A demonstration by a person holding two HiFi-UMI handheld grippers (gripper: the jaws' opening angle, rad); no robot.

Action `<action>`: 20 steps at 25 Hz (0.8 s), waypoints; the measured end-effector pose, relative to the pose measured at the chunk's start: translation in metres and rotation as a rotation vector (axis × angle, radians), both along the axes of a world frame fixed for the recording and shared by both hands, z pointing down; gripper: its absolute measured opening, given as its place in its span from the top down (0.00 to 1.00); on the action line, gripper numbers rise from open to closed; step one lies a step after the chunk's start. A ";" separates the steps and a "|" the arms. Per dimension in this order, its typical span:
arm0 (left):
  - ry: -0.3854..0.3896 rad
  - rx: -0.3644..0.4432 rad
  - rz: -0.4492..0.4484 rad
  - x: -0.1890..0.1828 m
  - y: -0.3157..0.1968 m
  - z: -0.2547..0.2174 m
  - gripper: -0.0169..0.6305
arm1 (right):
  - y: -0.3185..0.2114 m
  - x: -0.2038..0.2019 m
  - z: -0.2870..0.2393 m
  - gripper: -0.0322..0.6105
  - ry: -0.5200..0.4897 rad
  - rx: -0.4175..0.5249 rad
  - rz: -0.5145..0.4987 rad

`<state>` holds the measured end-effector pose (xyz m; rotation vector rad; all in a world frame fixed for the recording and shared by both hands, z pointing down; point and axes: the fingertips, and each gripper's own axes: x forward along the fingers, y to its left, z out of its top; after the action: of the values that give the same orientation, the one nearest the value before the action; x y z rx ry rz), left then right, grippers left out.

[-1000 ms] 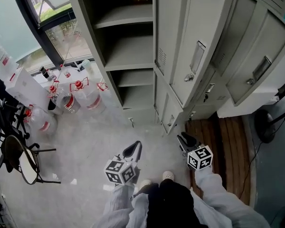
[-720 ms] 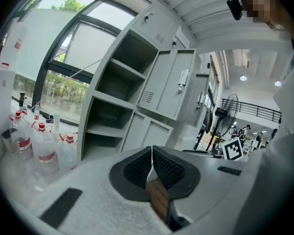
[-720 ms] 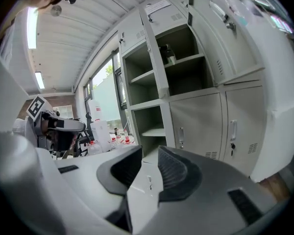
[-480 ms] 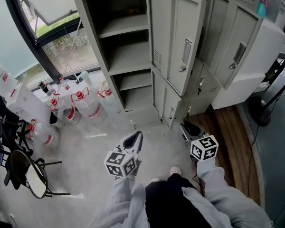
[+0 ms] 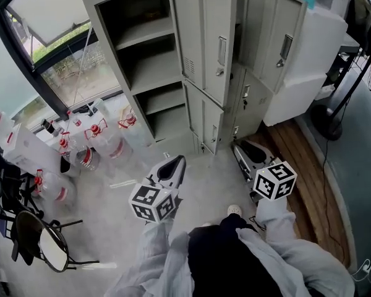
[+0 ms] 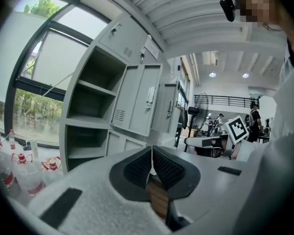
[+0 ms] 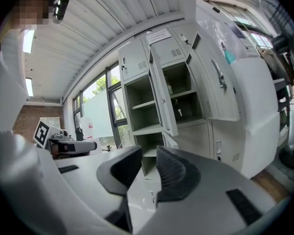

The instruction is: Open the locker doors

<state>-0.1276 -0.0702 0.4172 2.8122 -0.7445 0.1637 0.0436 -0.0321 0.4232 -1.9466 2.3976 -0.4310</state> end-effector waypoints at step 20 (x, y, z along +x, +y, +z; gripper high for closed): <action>0.017 -0.014 0.025 0.060 0.031 -0.002 0.95 | 0.050 0.051 -0.009 0.95 -0.008 -0.033 0.132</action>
<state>-0.0680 -0.0392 0.4152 2.8073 -0.7019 0.1481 0.0944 0.0183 0.4140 -2.0962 2.2541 -0.4747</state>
